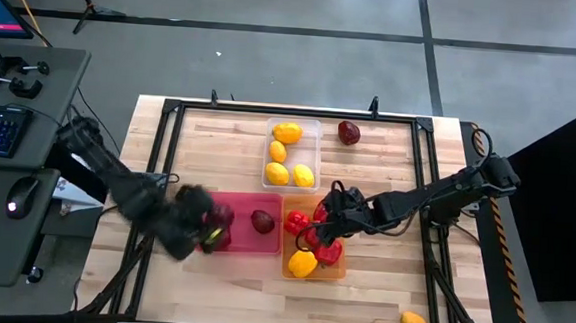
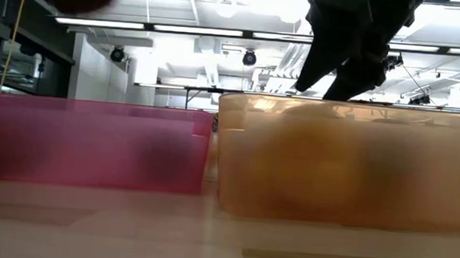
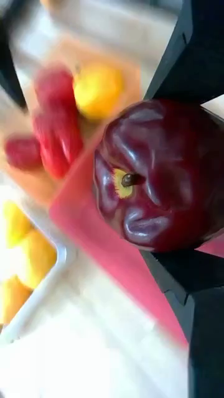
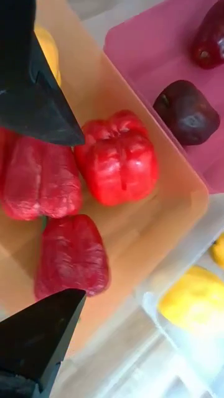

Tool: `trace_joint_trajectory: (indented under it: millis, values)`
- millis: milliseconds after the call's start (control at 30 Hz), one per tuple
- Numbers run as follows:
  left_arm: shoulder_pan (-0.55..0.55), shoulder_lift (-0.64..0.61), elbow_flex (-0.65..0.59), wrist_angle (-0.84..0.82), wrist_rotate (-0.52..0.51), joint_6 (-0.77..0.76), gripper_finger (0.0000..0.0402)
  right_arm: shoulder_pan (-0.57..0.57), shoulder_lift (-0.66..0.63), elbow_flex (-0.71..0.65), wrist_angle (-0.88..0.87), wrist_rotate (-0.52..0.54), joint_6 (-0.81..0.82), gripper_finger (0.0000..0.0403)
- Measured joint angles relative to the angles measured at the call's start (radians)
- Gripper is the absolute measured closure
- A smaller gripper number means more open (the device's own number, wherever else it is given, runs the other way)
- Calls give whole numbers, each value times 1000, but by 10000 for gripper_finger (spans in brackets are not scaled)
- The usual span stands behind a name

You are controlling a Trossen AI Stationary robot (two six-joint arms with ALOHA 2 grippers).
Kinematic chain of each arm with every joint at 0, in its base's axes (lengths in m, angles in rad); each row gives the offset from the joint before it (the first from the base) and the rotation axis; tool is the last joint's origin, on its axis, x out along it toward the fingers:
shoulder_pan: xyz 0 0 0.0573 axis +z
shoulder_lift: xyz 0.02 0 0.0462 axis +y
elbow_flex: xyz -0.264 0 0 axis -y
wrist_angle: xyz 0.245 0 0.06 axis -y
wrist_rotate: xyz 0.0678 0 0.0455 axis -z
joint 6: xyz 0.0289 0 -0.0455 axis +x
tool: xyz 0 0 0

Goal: Sort produce into baskets
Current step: Put the apple into the red bin

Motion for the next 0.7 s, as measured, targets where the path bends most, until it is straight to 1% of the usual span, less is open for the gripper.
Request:
trace_joint_trajectory:
  millis: [133,200,300,367,467,533,633,700]
  values:
    - [180,22,-69,97,161,258,94,12,0,0,-27,-18,65,20]
    - [224,31,-96,148,212,309,93,31,-2,0,-45,-20,89,20]
    - [237,32,-121,173,245,363,92,78,-23,0,-82,-19,129,20]
    - [212,28,-126,177,220,398,91,117,-55,0,-118,8,176,20]
    - [168,17,-125,173,99,456,91,171,-117,0,-201,80,275,20]
    - [155,19,-125,153,45,460,91,199,-163,0,-270,131,361,20]
    - [166,25,-141,133,41,408,91,231,-222,0,-375,206,508,20]
    - [182,25,-181,152,93,381,90,241,-251,0,-426,244,588,20]
